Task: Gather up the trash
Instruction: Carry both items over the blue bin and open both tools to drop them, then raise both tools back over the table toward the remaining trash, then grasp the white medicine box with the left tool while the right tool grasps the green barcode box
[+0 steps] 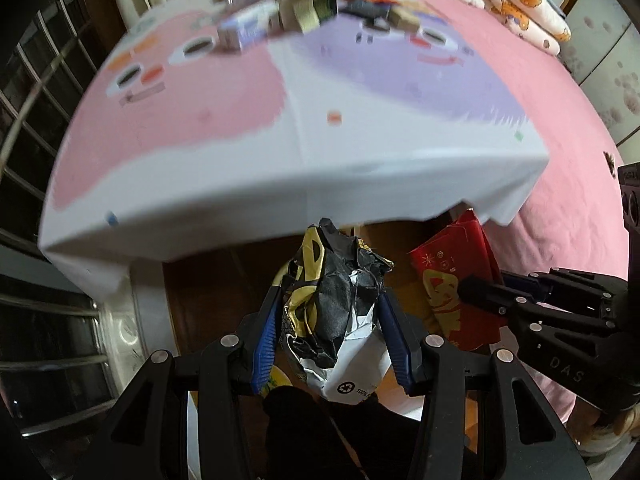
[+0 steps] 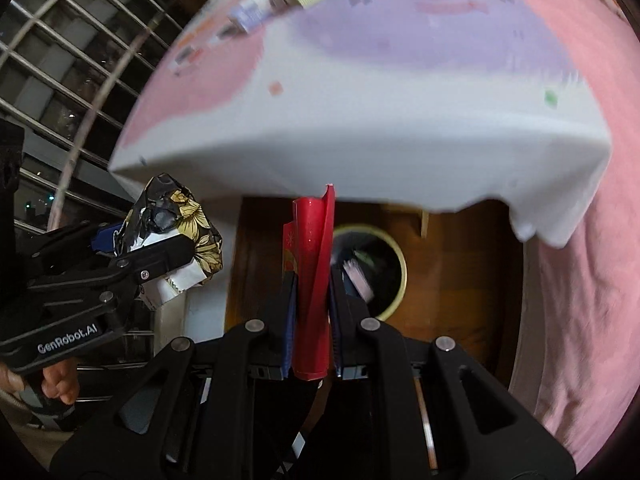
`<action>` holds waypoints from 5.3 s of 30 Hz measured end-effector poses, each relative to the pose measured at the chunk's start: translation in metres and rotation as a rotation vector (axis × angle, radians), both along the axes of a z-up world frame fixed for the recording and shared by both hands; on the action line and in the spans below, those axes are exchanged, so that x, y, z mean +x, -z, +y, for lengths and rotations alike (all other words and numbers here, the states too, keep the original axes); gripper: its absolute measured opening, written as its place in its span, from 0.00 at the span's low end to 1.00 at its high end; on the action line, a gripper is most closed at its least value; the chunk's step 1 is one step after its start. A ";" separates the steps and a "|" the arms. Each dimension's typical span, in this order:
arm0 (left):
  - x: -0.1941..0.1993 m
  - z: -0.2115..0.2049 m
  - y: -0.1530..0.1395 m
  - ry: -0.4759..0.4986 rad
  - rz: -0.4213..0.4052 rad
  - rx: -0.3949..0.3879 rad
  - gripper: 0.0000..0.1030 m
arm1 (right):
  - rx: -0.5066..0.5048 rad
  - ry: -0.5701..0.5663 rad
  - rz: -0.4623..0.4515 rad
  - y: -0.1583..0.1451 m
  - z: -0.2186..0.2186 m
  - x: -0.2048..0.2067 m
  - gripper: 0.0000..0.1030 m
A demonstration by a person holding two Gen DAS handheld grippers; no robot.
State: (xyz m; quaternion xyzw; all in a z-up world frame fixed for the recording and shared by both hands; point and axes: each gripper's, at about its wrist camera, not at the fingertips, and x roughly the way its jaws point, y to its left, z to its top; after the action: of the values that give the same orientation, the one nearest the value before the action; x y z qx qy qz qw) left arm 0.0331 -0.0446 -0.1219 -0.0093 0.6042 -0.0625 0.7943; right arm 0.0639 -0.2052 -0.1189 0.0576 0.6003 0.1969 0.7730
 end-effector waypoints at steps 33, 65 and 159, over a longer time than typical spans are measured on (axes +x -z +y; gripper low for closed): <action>0.022 0.034 0.309 0.013 0.040 0.025 0.91 | -0.048 0.162 0.199 0.344 0.020 0.025 0.36; -0.016 0.042 -0.036 -0.056 -0.150 0.016 0.91 | 0.060 0.077 0.071 -0.001 0.018 0.000 0.46; 0.396 0.072 0.003 0.365 0.054 -0.040 0.54 | 0.052 0.538 -0.078 -0.061 0.072 0.323 0.26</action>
State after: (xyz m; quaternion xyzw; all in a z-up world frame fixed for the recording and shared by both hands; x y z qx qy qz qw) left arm 0.4289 0.0270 -0.1253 0.0831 0.6155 -0.2173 0.7530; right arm 0.3871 -0.1335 -0.0578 0.2271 0.5280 0.0017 0.8183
